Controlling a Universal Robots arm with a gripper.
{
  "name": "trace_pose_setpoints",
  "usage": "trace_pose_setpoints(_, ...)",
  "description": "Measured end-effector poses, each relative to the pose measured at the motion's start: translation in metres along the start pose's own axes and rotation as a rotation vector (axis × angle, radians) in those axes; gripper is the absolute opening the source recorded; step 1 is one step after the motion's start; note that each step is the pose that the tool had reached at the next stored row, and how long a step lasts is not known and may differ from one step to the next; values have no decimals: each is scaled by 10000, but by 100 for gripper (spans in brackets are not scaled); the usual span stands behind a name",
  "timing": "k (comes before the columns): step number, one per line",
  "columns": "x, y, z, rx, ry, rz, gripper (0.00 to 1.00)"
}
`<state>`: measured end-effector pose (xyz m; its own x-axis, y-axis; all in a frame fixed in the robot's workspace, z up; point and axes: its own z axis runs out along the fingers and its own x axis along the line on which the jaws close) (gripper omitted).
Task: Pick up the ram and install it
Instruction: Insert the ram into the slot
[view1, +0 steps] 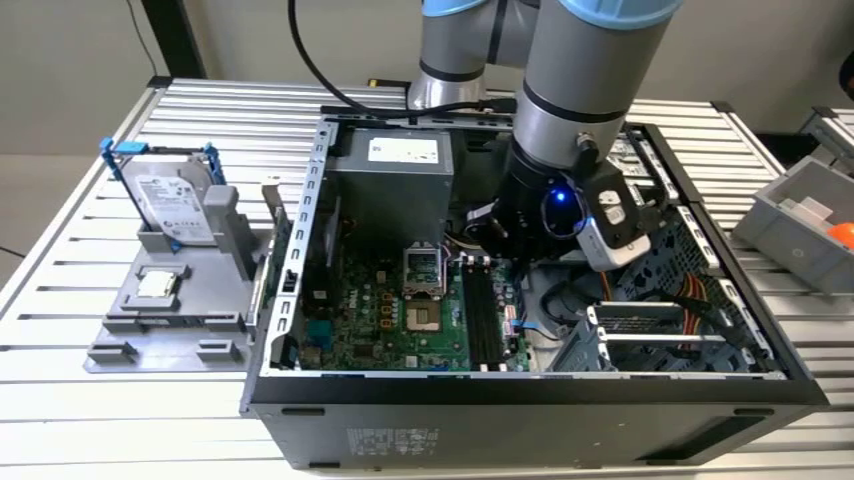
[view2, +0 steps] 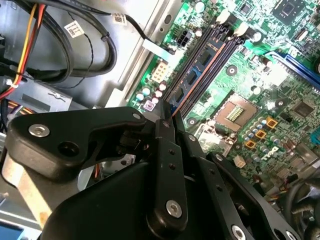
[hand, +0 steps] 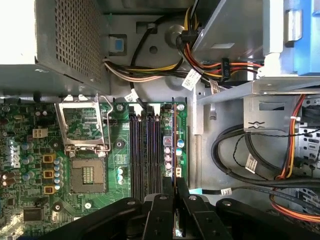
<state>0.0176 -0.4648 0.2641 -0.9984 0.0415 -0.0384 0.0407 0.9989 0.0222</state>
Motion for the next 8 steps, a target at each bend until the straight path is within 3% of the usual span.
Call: trace_pose_setpoints(8, 1, -1, 29, 7, -1, -27, 0)
